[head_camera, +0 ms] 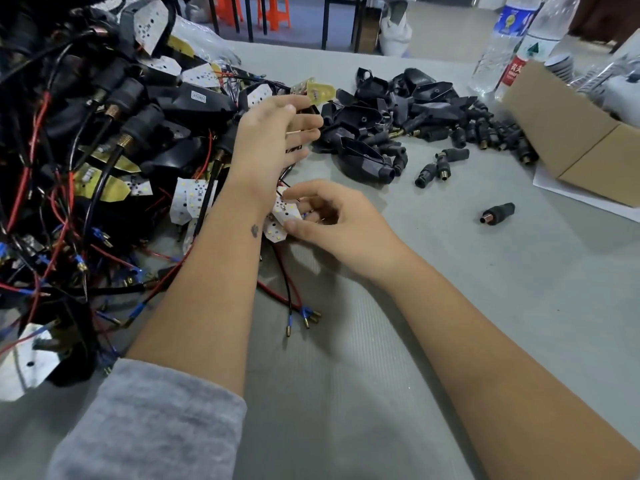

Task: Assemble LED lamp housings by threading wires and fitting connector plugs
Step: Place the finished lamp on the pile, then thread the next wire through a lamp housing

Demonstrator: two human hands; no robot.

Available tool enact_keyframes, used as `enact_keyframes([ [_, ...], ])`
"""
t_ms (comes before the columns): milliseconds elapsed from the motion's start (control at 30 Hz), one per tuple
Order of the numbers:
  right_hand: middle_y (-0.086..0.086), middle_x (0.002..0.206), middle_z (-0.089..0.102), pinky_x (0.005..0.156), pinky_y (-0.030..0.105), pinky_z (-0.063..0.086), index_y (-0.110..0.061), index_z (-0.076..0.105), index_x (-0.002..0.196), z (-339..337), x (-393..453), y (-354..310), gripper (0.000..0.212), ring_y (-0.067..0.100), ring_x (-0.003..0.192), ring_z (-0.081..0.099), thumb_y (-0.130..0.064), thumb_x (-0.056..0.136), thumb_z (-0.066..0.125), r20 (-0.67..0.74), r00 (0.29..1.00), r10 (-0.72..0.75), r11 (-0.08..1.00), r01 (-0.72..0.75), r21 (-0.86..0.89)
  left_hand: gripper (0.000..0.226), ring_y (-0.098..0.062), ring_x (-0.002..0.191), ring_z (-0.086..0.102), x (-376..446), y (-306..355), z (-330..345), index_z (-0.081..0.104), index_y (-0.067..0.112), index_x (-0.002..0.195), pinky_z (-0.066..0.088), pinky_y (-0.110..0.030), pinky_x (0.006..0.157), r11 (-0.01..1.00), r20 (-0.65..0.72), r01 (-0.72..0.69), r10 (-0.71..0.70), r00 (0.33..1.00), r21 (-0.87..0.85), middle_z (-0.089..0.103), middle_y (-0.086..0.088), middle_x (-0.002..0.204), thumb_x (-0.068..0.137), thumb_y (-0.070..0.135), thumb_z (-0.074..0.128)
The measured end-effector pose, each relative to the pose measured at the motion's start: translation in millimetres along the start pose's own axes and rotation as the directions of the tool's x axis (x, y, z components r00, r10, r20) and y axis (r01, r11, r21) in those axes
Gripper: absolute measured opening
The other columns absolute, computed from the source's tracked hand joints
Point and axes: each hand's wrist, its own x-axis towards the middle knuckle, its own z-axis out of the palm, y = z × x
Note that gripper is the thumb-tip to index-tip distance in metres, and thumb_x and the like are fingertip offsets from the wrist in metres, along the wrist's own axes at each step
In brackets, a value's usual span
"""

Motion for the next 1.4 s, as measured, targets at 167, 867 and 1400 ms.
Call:
enact_keyframes([
  [167,0.008,0.08,0.049,0.068,0.031,0.043,-0.022,0.061,0.107,10,4,3,0.033,0.015,0.067,0.044,-0.007,0.082,0.075,-0.071,0.997,0.04,0.987,-0.05,-0.153,0.03,-0.015,0.084,0.072,-1,-1,2,0.065,0.019,0.101,0.052,-0.03,0.081,0.996,0.064,0.001,-0.007,0.998,0.085,0.076,0.001,0.083,0.101,0.013,0.035],
  [867,0.003,0.066,0.047,0.049,0.021,0.034,-0.009,0.05,0.077,-86,-3,1,0.016,0.012,0.047,0.038,0.004,0.084,0.045,-0.689,0.606,0.398,0.609,0.387,0.692,0.028,-0.015,0.104,0.059,-10,-6,9,0.069,0.028,0.111,0.043,-0.032,0.096,0.572,0.295,-0.257,0.027,0.955,0.779,0.069,0.006,0.106,0.095,0.018,0.047],
  [1400,0.0,0.06,0.049,0.061,0.023,0.047,-0.01,0.064,0.095,-92,-7,18,0.021,0.014,0.055,0.05,-0.016,0.085,0.047,-0.412,0.869,0.273,0.572,0.197,0.796,0.015,-0.019,0.089,0.062,-47,-26,92,0.067,0.026,0.102,0.05,-0.042,0.08,0.67,0.332,-0.378,0.204,0.921,0.639,0.069,0.006,0.09,0.095,0.024,0.054],
])
